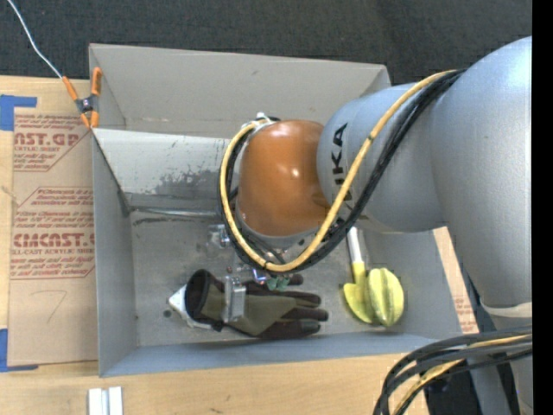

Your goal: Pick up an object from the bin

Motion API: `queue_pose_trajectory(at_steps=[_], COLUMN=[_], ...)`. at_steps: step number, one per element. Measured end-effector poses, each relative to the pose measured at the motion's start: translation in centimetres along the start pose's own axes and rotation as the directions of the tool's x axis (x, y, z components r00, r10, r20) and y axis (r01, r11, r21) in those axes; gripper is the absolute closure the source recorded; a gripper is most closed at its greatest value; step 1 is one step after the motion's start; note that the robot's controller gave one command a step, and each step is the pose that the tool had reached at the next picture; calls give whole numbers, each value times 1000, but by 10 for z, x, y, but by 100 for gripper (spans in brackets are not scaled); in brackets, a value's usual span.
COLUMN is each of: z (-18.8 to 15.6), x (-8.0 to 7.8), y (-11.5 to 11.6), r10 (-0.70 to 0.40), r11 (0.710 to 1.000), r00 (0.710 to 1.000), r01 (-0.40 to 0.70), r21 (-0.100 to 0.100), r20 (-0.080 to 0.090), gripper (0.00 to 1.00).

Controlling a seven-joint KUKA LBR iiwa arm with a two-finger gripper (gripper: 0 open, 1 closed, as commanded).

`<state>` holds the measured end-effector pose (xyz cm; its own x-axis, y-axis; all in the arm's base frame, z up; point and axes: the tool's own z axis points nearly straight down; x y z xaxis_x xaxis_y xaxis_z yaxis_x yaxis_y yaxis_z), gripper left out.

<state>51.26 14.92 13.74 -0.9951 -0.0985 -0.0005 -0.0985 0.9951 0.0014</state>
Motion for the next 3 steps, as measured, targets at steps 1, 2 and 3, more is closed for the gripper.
queue_pose_trajectory(at_steps=[1, 2, 3], z=[-11, -3, 69], x=[19, 25, 20], y=[-30, -35, -54], r10=[-236, -85, -227], r11=[972, 996, 974], r00=[972, 996, 974], r01=[236, 85, 227], r21=[0, -1, -2], r20=[-1, 0, -1], gripper=[0, 0, 0])
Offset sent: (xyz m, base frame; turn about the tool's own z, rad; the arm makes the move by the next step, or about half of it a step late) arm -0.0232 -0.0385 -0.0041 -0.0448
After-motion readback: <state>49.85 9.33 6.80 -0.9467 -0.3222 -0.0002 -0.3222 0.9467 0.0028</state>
